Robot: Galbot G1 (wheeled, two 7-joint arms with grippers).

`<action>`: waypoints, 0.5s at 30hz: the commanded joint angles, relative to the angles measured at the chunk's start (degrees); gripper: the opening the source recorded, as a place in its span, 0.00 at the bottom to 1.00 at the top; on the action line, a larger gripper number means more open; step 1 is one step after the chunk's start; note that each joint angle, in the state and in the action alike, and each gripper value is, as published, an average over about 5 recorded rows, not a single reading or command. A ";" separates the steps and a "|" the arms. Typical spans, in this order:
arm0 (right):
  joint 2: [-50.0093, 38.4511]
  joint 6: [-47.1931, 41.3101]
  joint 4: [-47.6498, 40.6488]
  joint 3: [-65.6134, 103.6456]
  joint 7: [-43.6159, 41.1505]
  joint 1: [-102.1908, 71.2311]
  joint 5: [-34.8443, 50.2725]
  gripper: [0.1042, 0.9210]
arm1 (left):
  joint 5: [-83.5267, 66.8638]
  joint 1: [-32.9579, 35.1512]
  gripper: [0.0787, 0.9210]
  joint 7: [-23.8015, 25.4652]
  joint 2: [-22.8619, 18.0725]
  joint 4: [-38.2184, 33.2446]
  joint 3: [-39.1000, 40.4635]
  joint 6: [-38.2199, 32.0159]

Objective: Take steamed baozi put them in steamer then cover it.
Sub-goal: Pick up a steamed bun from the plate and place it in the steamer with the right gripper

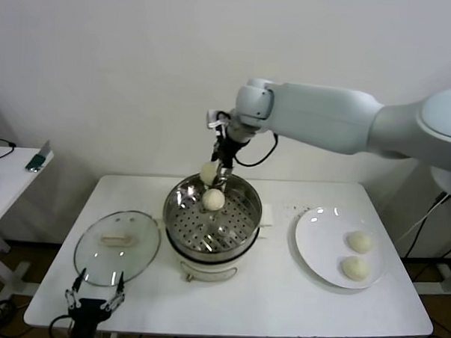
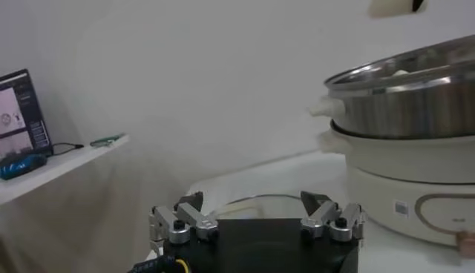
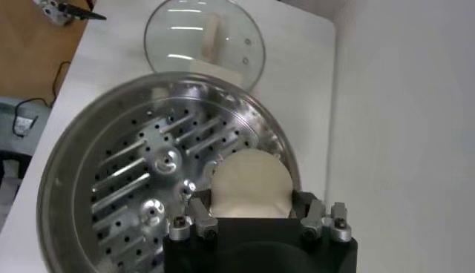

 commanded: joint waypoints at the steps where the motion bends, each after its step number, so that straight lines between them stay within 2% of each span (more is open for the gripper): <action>1: 7.19 -0.86 -0.62 -3.14 2.70 -5.10 2.43 0.74 | -0.39 -0.21 0.88 -0.24 0.76 0.57 -0.40 -0.13; 15: 9.03 -1.07 -2.04 -4.70 3.09 -10.28 0.79 0.74 | -0.92 -0.49 0.88 -0.40 1.40 1.36 -0.40 -0.19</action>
